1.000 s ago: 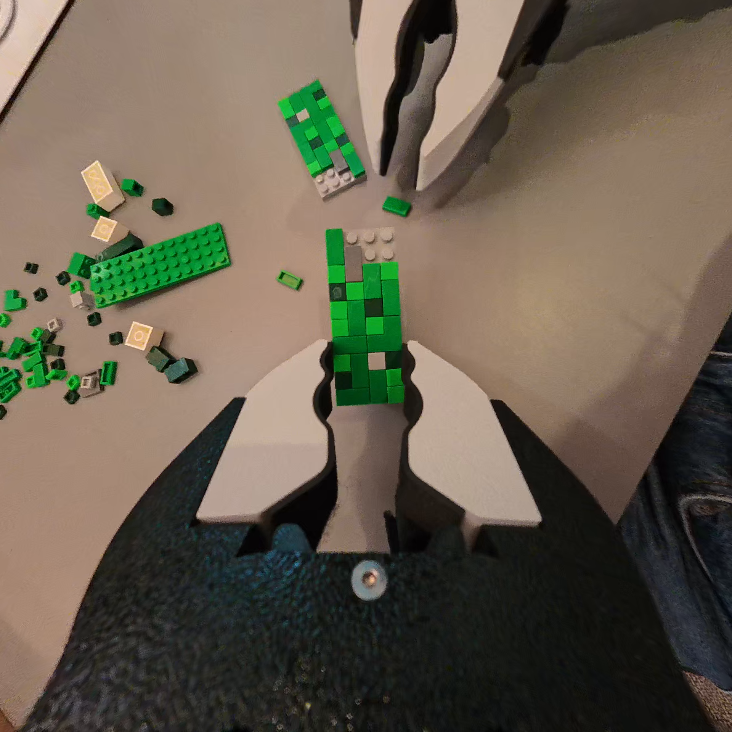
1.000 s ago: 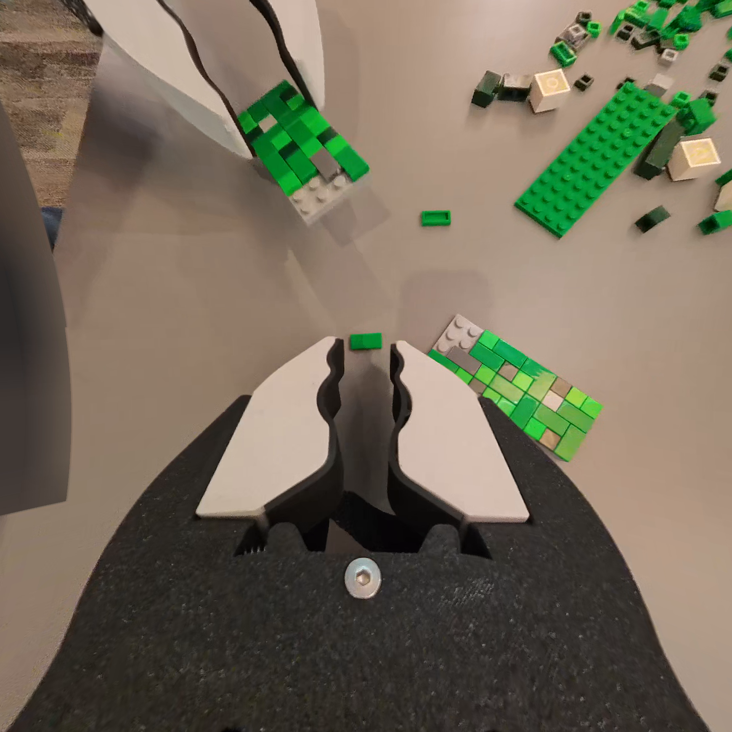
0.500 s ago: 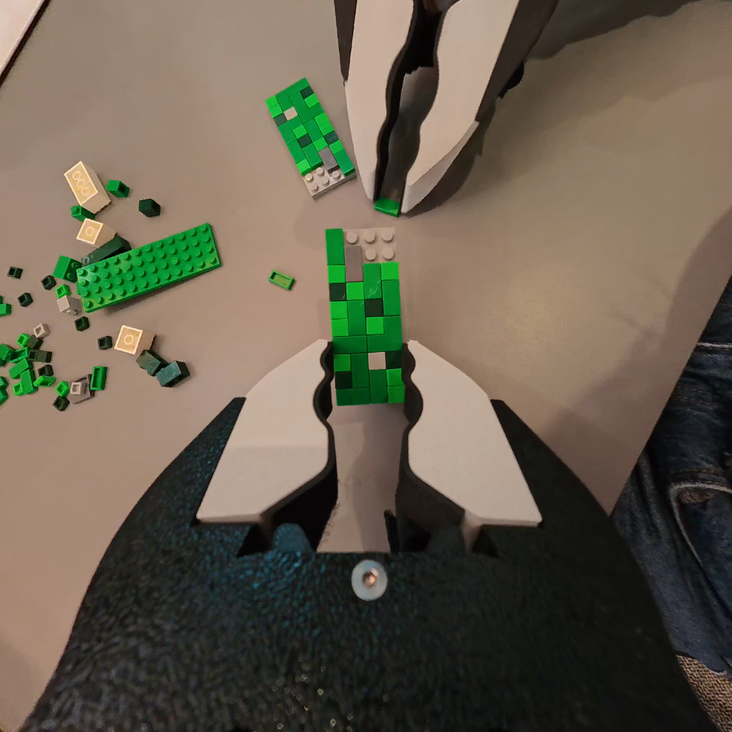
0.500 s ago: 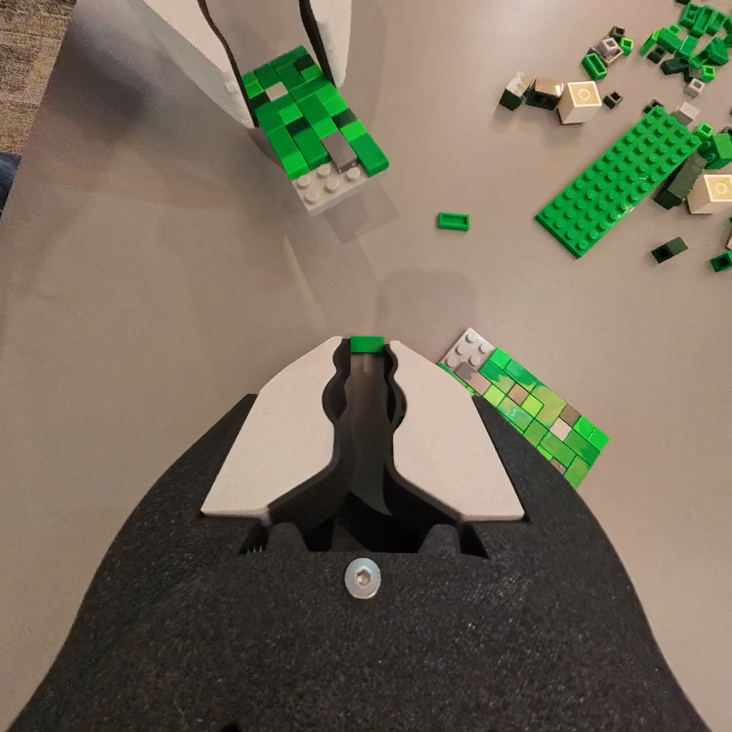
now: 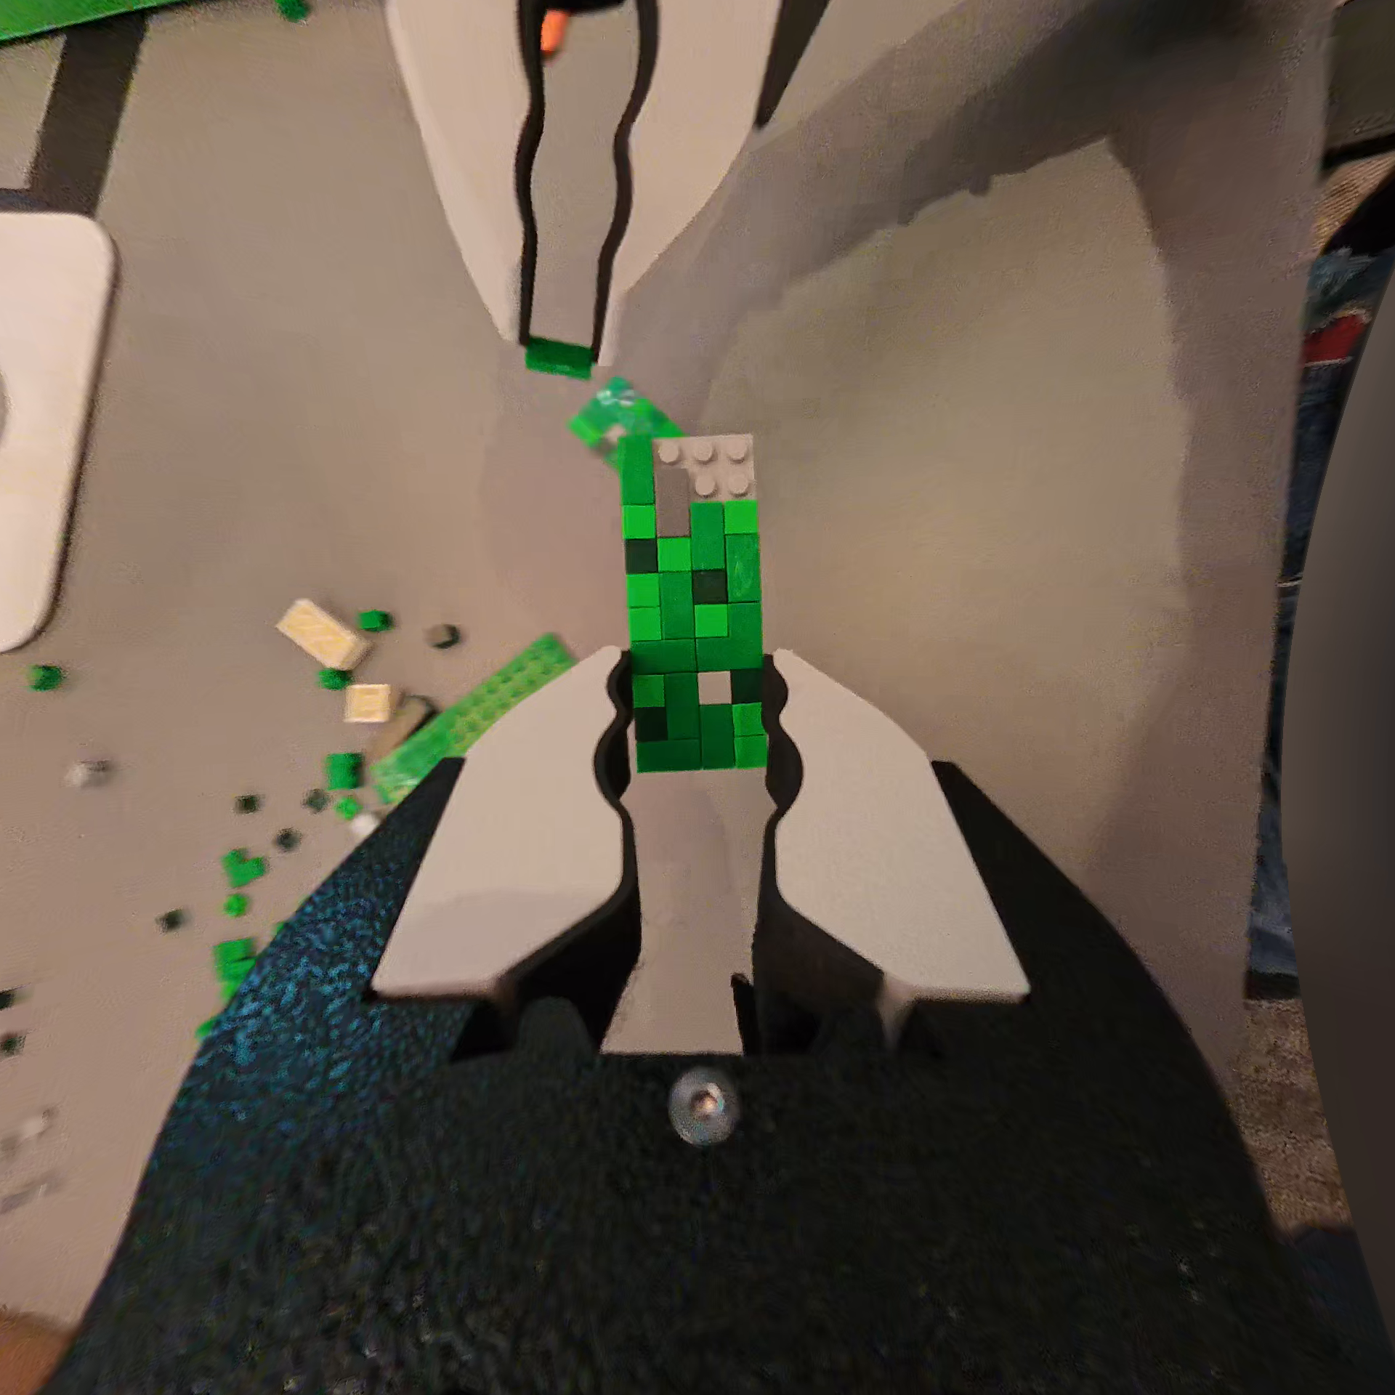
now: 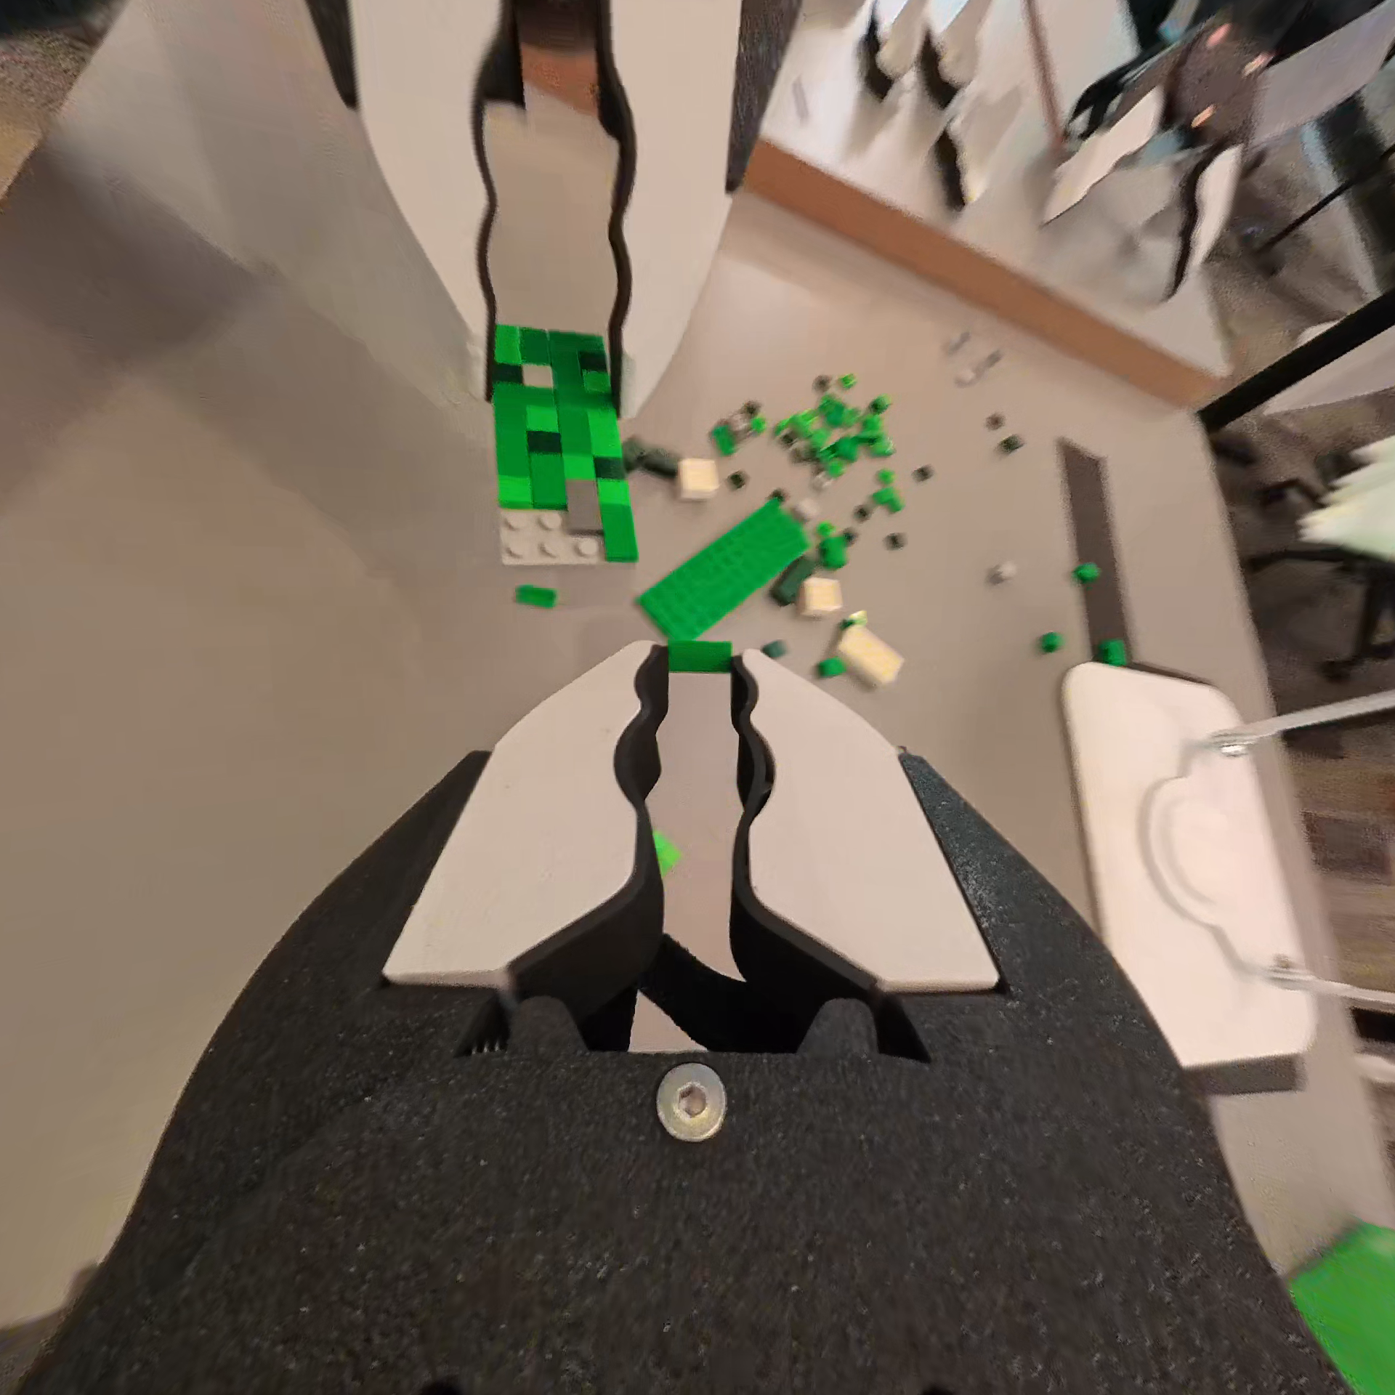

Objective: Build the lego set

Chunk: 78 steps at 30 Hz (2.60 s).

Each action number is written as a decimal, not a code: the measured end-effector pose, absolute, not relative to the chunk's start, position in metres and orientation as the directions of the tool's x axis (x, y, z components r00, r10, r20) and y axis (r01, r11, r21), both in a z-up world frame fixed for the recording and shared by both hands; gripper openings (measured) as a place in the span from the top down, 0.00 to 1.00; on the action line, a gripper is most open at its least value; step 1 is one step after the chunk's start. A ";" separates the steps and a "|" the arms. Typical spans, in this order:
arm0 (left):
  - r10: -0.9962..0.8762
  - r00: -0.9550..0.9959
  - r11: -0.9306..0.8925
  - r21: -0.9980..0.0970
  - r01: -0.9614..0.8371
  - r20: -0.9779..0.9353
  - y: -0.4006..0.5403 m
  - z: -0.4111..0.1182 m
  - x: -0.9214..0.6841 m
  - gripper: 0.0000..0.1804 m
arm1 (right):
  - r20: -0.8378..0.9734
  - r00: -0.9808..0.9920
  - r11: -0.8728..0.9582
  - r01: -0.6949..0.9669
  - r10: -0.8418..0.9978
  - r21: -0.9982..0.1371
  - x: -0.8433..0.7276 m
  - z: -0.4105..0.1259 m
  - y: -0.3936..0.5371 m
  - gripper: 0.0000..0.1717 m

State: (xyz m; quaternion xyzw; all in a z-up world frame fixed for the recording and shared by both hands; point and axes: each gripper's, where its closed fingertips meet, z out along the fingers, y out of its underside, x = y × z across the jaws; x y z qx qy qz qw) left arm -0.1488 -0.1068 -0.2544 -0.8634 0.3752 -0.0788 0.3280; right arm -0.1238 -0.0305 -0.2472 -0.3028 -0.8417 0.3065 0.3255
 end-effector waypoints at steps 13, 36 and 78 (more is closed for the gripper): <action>-0.538 0.788 -0.501 -0.638 -0.585 -0.300 -0.064 -0.205 -0.226 0.82 | 0.394 -0.511 0.561 0.225 0.764 -0.797 -0.182 -0.164 -0.003 0.91; -0.688 0.696 -0.440 -0.643 -0.626 -0.207 -0.067 -0.219 -0.201 0.82 | 0.270 -0.729 0.646 0.298 0.629 -0.703 -0.154 -0.202 -0.041 0.91; -0.734 0.663 -0.425 -0.662 -0.618 -0.148 -0.063 -0.222 -0.183 0.82 | 0.282 -0.673 0.688 0.466 0.684 -0.557 -0.147 -0.221 -0.032 0.91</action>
